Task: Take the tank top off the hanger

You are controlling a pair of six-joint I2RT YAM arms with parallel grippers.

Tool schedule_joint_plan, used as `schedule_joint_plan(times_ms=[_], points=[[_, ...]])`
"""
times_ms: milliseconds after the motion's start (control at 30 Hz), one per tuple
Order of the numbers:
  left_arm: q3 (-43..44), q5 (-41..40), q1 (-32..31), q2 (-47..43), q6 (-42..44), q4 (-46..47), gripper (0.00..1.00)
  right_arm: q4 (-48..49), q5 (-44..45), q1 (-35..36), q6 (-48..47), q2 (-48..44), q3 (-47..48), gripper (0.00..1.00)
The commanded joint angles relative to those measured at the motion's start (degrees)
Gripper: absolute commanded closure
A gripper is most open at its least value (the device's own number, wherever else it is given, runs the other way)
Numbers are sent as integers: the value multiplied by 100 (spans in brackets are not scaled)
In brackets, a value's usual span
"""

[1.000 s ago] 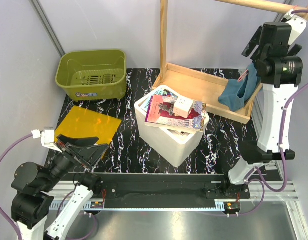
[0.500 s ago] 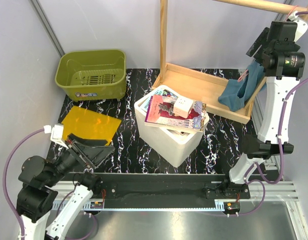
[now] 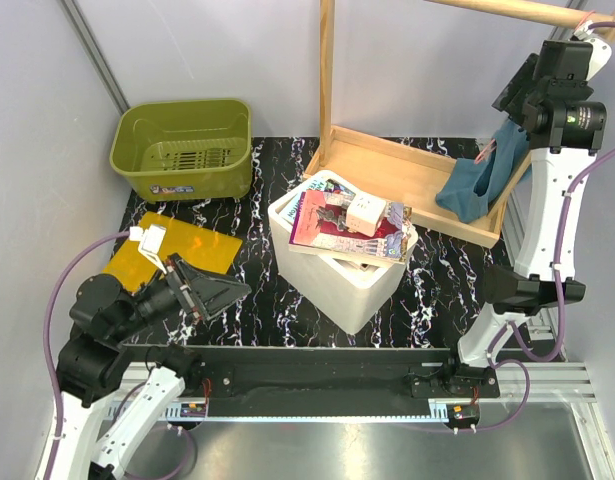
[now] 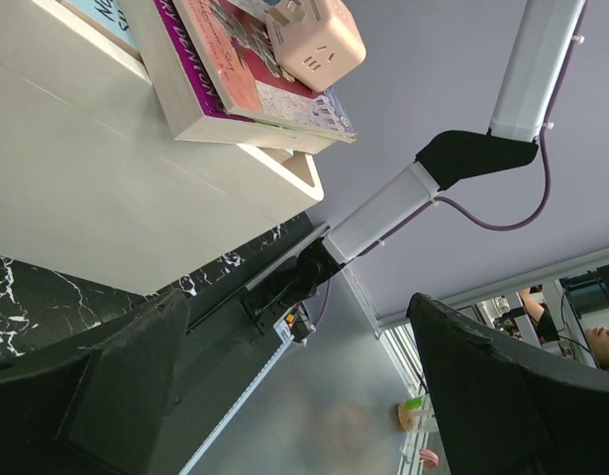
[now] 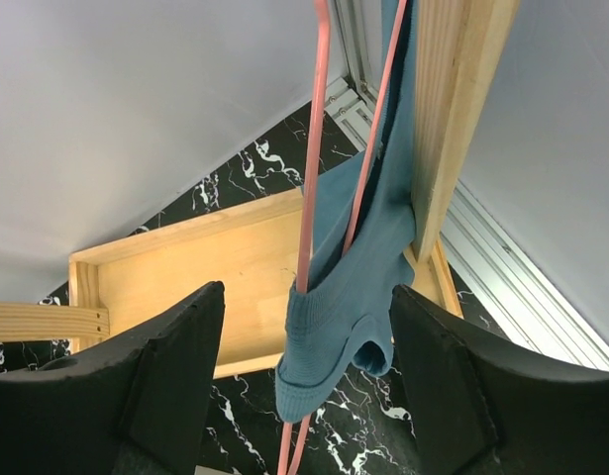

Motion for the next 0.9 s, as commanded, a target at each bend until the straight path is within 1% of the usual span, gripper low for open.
schedule_joint_plan(times_ms=[0, 67, 167, 200, 267, 300, 333, 433, 533, 633, 667, 733, 867], points=[[1, 307, -17, 28, -36, 502, 3, 378, -116, -59, -27, -37, -114, 25], [-42, 298, -17, 36, -45, 511, 3, 440, -98, -94, -19, 24, -105, 26], [-86, 368, -8, 89, -62, 511, 3, 528, -151, -112, -62, 183, 8, 31], [-95, 420, -17, 107, -62, 520, 3, 554, -151, -112, -63, 226, 18, 36], [-113, 447, -17, 98, -45, 511, 3, 590, -151, -112, -115, 358, 131, 43], [-104, 447, -9, 81, -36, 520, 3, 590, -168, -112, -141, 411, 167, 49], [-95, 421, -17, 72, -36, 520, 3, 590, -169, -112, -142, 464, 176, 53], [27, 430, -9, 45, 95, 511, 3, 633, -186, -112, -142, 482, 141, 57], [282, 543, -17, 80, 385, 494, 1, 660, -116, -112, -133, 394, 106, 71], [633, 667, -9, 142, 728, 467, 1, 835, -107, -112, -194, 271, -43, 82], [773, 676, -17, 186, 850, 450, 1, 844, -151, -112, -203, 279, -35, 93], [854, 685, -8, 230, 913, 449, 1, 836, -256, -112, -203, 218, -26, 100], [889, 737, -17, 510, 904, 449, 1, 757, -642, -103, -203, 34, -79, 100]])
